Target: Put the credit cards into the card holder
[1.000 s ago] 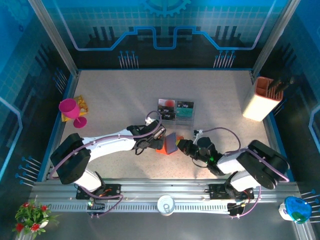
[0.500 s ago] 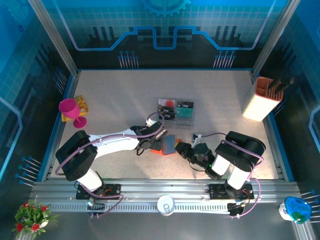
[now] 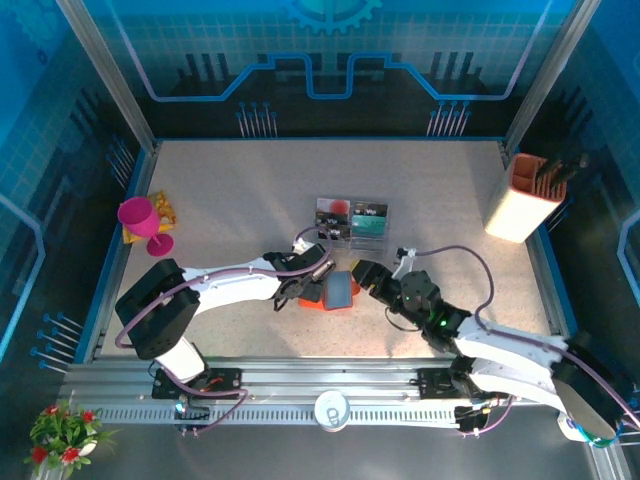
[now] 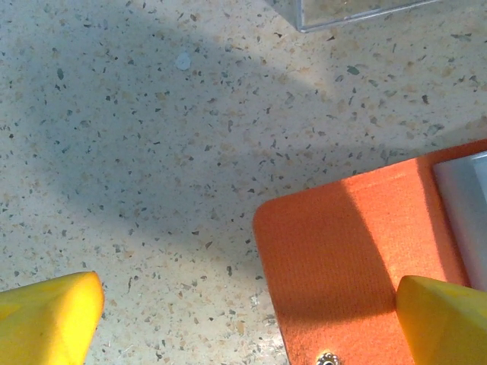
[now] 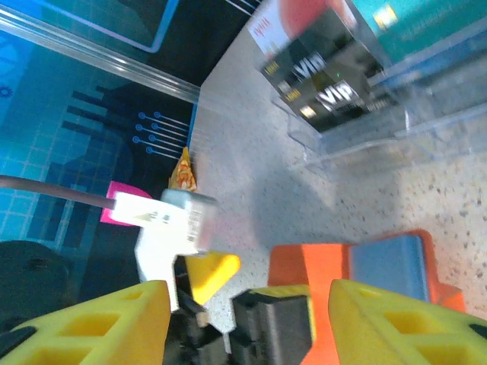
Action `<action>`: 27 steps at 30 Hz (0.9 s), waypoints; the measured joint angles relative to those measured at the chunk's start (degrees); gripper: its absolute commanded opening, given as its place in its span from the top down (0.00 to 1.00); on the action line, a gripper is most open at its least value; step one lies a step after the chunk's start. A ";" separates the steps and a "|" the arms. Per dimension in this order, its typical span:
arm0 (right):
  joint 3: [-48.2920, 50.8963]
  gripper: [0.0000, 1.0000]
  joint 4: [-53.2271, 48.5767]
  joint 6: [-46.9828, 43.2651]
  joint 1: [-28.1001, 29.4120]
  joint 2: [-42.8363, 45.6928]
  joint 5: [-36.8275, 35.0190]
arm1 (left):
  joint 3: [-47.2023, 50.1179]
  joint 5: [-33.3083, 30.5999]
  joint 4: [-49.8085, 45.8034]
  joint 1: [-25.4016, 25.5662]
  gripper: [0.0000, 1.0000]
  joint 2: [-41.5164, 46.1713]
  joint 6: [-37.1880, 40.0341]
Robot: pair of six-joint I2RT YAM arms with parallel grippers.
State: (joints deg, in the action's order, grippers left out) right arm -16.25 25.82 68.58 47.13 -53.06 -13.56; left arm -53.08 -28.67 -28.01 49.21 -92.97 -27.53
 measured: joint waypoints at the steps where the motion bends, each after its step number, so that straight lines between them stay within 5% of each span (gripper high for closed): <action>1: -1.31 0.50 -3.63 -1.33 -0.33 2.01 -0.02 | 0.00 -0.07 0.00 0.00 0.01 0.00 0.28; 5: -3.61 0.68 -13.79 -5.95 -2.32 4.15 0.72 | 0.02 -0.09 0.00 0.00 0.01 0.00 0.72; 10: -5.11 0.80 -20.37 -10.80 -2.95 -3.23 4.02 | 0.07 -0.09 0.04 0.00 0.01 0.00 0.74; 27: -12.50 0.92 -18.60 -18.10 -2.91 -20.11 9.75 | 0.85 -0.11 1.40 0.00 0.01 1.42 2.62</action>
State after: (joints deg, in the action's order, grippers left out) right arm -28.75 7.22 50.48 44.23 -73.17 -3.81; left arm -52.23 -28.77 -26.61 49.21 -91.55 -24.91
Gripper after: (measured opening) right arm 0.099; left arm 0.992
